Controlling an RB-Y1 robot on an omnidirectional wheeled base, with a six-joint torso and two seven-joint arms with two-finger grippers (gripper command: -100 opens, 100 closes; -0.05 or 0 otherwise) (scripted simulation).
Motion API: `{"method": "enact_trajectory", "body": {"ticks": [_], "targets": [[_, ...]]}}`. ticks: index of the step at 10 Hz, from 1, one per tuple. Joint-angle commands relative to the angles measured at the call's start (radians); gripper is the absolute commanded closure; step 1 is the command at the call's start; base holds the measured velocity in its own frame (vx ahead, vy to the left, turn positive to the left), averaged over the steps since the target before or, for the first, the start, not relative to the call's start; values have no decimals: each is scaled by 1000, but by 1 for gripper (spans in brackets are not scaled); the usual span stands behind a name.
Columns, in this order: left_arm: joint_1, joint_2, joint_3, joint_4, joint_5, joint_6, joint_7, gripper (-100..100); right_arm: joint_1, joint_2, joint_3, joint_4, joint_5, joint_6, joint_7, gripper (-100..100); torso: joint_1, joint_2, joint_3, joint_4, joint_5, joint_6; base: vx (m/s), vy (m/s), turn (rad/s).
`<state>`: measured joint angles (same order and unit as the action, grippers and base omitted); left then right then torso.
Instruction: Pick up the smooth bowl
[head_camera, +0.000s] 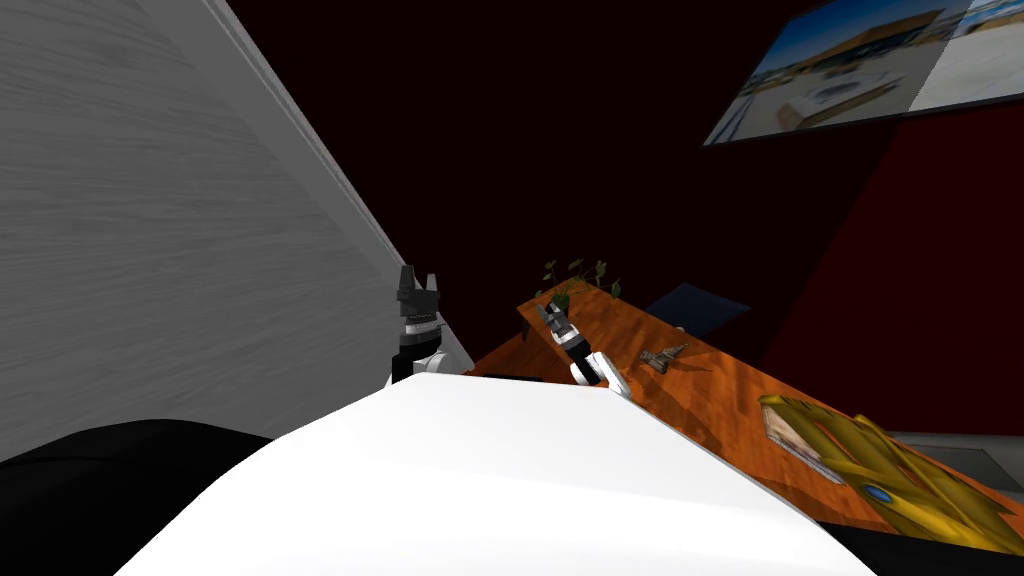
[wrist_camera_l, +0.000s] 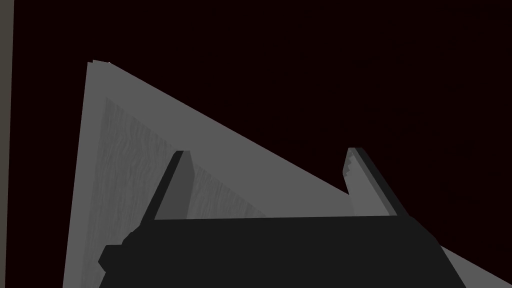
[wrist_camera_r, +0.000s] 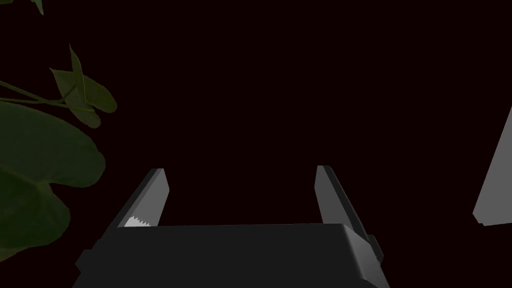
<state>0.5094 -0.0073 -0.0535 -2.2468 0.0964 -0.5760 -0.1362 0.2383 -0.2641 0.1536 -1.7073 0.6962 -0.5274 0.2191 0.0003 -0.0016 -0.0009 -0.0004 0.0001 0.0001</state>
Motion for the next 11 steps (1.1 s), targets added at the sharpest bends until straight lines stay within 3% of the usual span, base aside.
{"method": "enact_trajectory", "body": {"ticks": [1,2,3,4,5,6,7,8,11], "targets": [[0,0,0,0,0,0,0,0,-4,1,10,18,44,4,5,-100,0,0,0,0,0,0,18,4,6],[0,0,0,0,0,0,0,0,-21,-5,25,62,77,9,9,-100,0,0,0,0,0,0,21,8,15],[0,0,0,0,0,0,0,0,-21,-5,25,62,100,9,9,-100,0,0,0,0,0,0,16,7,5],[0,0,0,0,0,0,0,0,-40,-12,40,107,132,14,13,-100,0,0,0,0,0,0,18,8,12],[0,0,0,0,0,0,0,0,-40,-12,40,107,156,14,13,-100,0,0,0,0,0,0,14,8,7],[0,0,0,0,0,0,0,0,-58,-21,55,153,186,20,17,-100,0,1,0,0,0,0,16,10,12],[0,0,0,0,0,0,0,0,-58,-21,55,153,212,20,17,-100,0,0,0,0,0,0,14,9,8],[0,0,0,0,0,0,0,0,-78,-31,69,200,244,27,20,-100,0,1,0,0,0,0,17,14,15],[0,0,0,0,0,0,0,0,-98,-43,84,251,324,34,24,-100,0,0,0,0,0,0,15,10,9]]}}
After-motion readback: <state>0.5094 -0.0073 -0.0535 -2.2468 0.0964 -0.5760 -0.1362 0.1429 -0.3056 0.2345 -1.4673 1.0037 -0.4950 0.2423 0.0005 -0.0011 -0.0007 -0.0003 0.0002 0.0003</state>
